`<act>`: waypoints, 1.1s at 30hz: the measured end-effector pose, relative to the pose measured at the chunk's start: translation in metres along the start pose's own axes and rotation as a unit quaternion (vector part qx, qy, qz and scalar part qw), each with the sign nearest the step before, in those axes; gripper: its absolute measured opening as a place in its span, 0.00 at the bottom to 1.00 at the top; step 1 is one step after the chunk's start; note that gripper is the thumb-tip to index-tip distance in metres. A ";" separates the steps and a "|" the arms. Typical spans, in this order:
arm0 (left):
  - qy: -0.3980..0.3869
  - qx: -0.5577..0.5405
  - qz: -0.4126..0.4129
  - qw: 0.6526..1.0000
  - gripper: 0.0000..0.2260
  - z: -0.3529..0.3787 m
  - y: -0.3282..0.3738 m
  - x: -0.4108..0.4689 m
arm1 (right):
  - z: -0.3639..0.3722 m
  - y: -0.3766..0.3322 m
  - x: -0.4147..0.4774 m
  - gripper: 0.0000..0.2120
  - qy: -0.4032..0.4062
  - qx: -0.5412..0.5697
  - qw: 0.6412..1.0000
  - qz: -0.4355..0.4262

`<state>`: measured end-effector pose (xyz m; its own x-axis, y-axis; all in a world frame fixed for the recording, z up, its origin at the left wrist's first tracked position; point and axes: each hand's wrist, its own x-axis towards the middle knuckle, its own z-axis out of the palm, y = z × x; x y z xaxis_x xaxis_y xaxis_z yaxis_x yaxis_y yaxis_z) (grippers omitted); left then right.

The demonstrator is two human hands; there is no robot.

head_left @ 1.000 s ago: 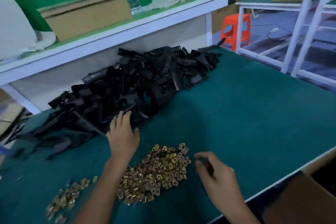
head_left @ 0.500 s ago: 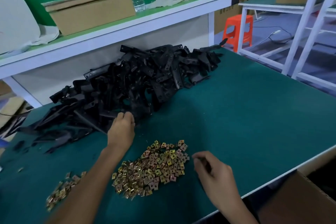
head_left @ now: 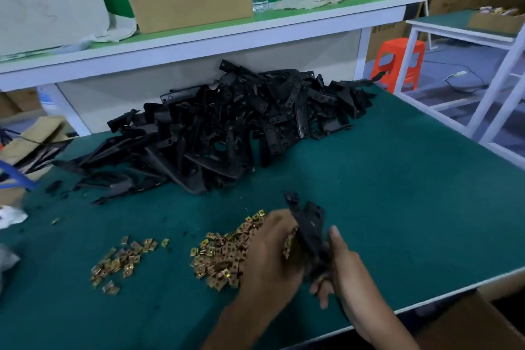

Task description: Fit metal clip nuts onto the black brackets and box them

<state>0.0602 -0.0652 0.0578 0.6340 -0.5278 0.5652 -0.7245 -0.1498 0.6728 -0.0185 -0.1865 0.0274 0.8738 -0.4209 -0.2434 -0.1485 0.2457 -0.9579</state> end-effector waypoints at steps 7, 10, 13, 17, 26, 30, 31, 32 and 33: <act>-0.109 -0.082 -0.168 0.976 0.20 0.008 -0.022 -0.016 | 0.002 -0.002 0.008 0.24 -0.042 0.128 0.991 -0.006; -0.109 0.102 -0.128 0.981 0.12 0.005 -0.039 -0.024 | 0.005 -0.003 0.017 0.16 0.005 0.089 0.995 -0.038; -0.162 0.272 -0.123 0.941 0.27 0.001 -0.045 -0.028 | -0.003 -0.001 0.027 0.17 0.059 0.131 0.988 -0.053; -0.159 0.335 -0.120 0.921 0.23 0.000 -0.045 -0.032 | -0.012 -0.007 0.038 0.13 0.082 0.136 0.984 -0.078; -0.102 0.286 -0.146 0.941 0.14 0.009 -0.047 -0.023 | -0.010 -0.002 0.045 0.08 0.123 0.079 0.985 -0.094; -0.029 0.228 -0.154 0.961 0.12 0.002 -0.046 -0.023 | -0.008 -0.004 0.046 0.09 0.128 0.070 0.985 -0.095; -0.010 0.206 -0.159 0.966 0.11 -0.001 -0.044 -0.023 | -0.008 -0.003 0.046 0.09 0.126 0.074 0.985 -0.091; 0.009 0.168 -0.170 0.971 0.10 -0.004 -0.042 -0.024 | -0.007 -0.002 0.046 0.10 0.121 0.079 0.986 -0.084; 0.019 0.118 -0.192 0.974 0.09 -0.007 -0.038 -0.025 | -0.005 -0.001 0.045 0.10 0.112 0.087 0.987 -0.074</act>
<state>0.0743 -0.0402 0.0217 0.8766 -0.3652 0.3135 -0.4714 -0.5202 0.7122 0.0185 -0.2105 0.0167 0.7532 -0.6408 -0.1485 0.0716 0.3042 -0.9499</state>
